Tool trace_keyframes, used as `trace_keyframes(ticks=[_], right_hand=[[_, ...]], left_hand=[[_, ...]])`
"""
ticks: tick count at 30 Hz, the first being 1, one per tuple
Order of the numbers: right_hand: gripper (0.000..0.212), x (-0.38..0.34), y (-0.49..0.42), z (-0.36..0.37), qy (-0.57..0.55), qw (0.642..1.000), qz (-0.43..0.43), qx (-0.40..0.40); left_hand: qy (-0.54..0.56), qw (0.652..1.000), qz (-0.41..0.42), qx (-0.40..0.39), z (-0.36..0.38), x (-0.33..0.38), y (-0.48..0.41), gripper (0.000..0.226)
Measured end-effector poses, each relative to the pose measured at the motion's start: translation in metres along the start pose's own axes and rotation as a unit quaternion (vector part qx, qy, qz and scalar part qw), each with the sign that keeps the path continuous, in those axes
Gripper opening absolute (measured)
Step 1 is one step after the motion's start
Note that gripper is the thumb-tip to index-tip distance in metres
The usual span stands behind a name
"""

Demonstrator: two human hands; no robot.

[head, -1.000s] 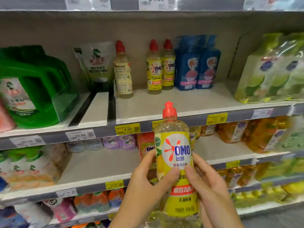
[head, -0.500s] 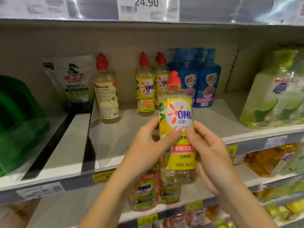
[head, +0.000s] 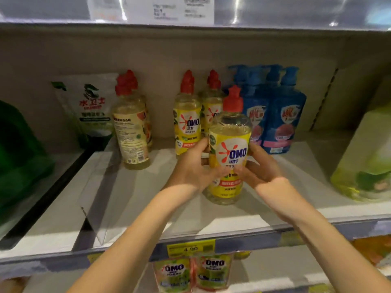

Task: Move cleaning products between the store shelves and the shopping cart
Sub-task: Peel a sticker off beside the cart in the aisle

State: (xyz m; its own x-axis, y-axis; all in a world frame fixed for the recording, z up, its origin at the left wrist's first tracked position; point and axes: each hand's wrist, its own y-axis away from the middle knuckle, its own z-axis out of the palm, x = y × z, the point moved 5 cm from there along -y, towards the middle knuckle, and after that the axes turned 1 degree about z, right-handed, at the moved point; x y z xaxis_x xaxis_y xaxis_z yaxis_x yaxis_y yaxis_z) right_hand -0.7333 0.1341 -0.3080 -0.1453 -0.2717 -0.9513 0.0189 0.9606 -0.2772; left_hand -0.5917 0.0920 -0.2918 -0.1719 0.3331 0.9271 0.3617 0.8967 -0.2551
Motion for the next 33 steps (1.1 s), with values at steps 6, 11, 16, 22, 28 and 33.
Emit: trace_keyframes(ticks=[6, 11, 16, 22, 28, 33], right_hand=[[0.069, 0.005, -0.034, -0.003, 0.178, 0.983, -0.017, -0.037], [0.059, 0.012, -0.069, -0.005, 0.234, 0.971, -0.016, -0.054], [0.061, 0.022, -0.097, -0.004, 0.263, 0.964, -0.008, -0.030], [0.061, 0.046, -0.122, -0.006, 0.320, 0.946, -0.052, 0.025], [0.058, 0.058, -0.136, -0.007, 0.354, 0.929, -0.074, 0.077], [0.058, 0.060, -0.135, -0.004, 0.360, 0.925, -0.074, 0.094]], left_hand=[[-0.068, 0.997, 0.017, 0.024, 0.006, -0.002, -0.020, 0.053], [-0.209, 0.976, -0.009, 0.052, 0.004, -0.010, -0.057, 0.049], [-0.271, 0.957, 0.000, 0.104, 0.005, -0.018, -0.074, 0.044], [-0.379, 0.917, -0.031, 0.124, 0.009, -0.034, -0.076, 0.032], [-0.333, 0.937, -0.056, 0.090, 0.010, -0.054, -0.075, 0.024], [-0.298, 0.948, -0.093, 0.062, 0.010, -0.050, -0.074, 0.023]])
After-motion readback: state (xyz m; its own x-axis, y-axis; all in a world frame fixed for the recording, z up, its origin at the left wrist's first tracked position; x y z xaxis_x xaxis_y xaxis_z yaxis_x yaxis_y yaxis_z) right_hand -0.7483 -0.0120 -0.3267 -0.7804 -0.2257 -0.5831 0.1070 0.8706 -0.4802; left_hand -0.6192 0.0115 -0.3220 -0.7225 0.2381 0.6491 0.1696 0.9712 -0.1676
